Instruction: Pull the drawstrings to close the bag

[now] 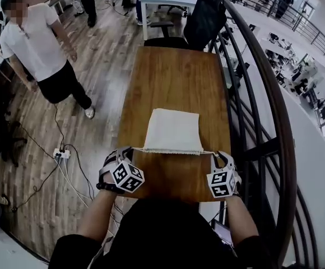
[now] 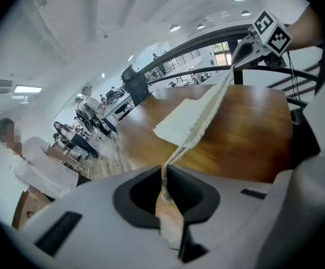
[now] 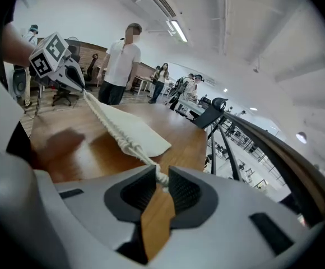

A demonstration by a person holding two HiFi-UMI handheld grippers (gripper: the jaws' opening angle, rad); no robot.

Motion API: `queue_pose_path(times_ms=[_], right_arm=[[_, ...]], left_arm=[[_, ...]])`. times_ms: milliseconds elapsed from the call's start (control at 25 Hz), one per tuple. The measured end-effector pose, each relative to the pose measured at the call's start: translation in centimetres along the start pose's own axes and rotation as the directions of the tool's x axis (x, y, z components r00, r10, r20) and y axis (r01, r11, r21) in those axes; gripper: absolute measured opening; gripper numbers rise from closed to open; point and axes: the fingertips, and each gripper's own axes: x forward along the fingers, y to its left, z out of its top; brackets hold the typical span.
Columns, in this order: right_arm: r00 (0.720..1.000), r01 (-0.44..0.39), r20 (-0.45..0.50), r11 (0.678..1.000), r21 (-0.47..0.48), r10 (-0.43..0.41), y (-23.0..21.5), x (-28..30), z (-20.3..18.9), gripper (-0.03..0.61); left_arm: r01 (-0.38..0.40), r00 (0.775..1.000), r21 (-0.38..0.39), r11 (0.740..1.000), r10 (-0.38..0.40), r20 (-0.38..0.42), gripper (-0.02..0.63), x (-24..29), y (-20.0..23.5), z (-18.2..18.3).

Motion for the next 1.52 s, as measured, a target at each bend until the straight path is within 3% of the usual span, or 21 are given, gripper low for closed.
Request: queue_pose_path(times_ms=[440, 680, 1080, 1280, 1520], right_arm=[[0.999, 0.031, -0.005, 0.999, -0.021, -0.032, -1.8, 0.9, -1.3, 0.064], [0.997, 0.054, -0.047, 0.998, -0.026, -0.055, -2.8, 1.6, -2.6, 0.063], [0.995, 0.052, -0.091, 0.998, 0.026, -0.049, -3.0, 2.7, -3.8, 0.061], [0.997, 0.026, -0.080, 0.997, 0.079, -0.019, -2.5, 2.3, -3.4, 0.061], [0.996, 0.020, -0.089, 0.998, 0.055, -0.015, -2.4, 2.5, -4.0, 0.060]], left_arm=[[-0.072, 0.997, -0.013, 0.997, 0.072, -0.042, 0.040, 0.0, 1.0, -0.8], [-0.120, 0.990, -0.059, 0.991, 0.116, -0.075, 0.040, 0.0, 2.5, -1.9], [-0.101, 0.992, -0.063, 0.993, 0.095, -0.086, 0.040, 1.6, 1.9, -1.6], [-0.135, 0.989, -0.087, 0.987, 0.129, -0.067, 0.040, 0.8, 2.7, -1.7], [-0.146, 0.988, -0.134, 0.980, 0.138, -0.068, 0.040, 0.8, 2.6, -2.0]])
